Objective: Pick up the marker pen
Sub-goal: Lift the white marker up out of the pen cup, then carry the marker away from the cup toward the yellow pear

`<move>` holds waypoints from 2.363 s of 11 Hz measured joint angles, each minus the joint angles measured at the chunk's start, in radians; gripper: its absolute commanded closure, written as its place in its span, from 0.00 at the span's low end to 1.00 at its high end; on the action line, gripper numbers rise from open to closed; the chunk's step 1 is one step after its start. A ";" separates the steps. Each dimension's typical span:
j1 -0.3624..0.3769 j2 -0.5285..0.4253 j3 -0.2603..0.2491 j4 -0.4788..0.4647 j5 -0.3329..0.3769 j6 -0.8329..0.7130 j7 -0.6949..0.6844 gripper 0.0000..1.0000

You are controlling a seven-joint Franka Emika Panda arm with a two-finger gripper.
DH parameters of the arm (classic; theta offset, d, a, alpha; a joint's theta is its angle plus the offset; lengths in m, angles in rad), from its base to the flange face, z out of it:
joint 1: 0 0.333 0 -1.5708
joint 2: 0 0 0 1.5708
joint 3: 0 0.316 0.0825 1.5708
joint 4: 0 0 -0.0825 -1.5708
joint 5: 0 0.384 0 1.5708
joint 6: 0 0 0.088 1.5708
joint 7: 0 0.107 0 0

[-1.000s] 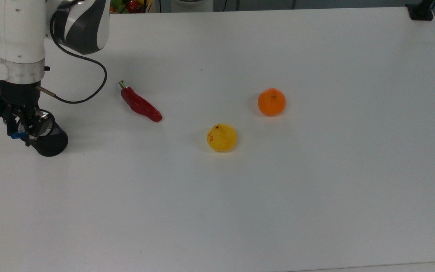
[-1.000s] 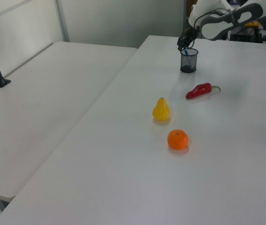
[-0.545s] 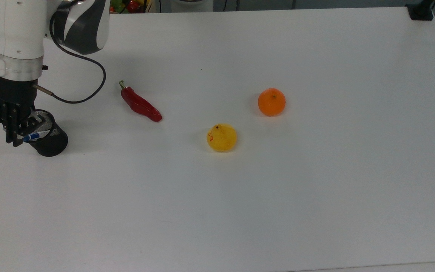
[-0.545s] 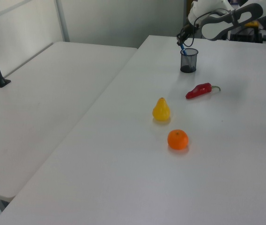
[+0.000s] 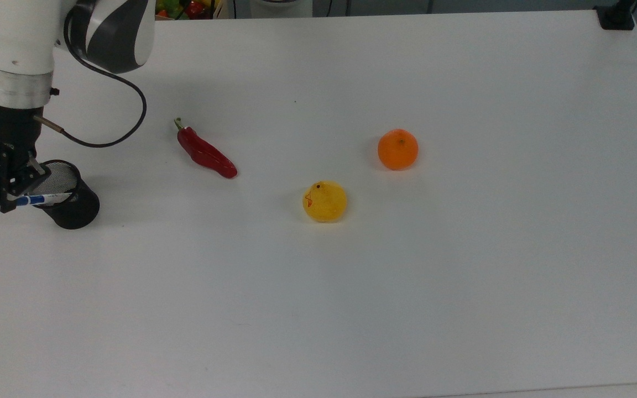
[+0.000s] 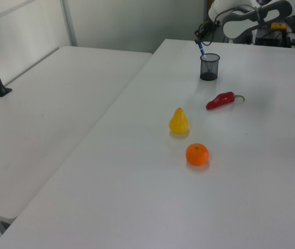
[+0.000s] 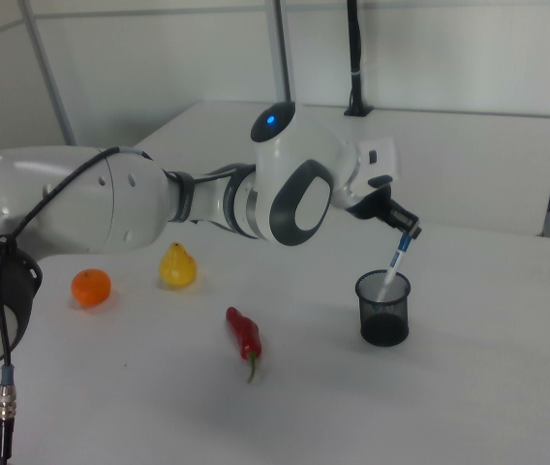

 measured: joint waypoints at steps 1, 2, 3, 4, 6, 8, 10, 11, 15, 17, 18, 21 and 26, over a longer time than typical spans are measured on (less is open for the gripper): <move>0.000 -0.007 0.000 0.021 0.004 0.000 0.008 1.00; 0.000 -0.015 0.000 0.034 0.022 0.000 0.022 1.00; 0.001 -0.028 0.000 0.040 0.046 0.000 0.036 1.00; 0.001 -0.040 0.000 0.041 0.067 0.000 0.046 1.00; 0.003 -0.067 0.003 0.042 0.111 -0.006 0.059 1.00; 0.008 -0.101 0.010 0.042 0.142 -0.103 0.059 1.00; 0.027 -0.137 0.017 0.042 0.163 -0.175 0.061 1.00; 0.034 -0.150 0.024 0.042 0.165 -0.223 0.063 1.00; 0.040 -0.178 0.102 0.041 0.169 -0.404 0.066 1.00; 0.050 -0.178 0.135 0.039 0.169 -0.458 0.066 1.00; 0.070 -0.178 0.141 0.038 0.169 -0.488 0.066 1.00; 0.166 -0.171 0.143 0.027 0.169 -0.542 0.064 1.00; 0.285 -0.107 0.143 -0.006 0.164 -0.577 -0.057 1.00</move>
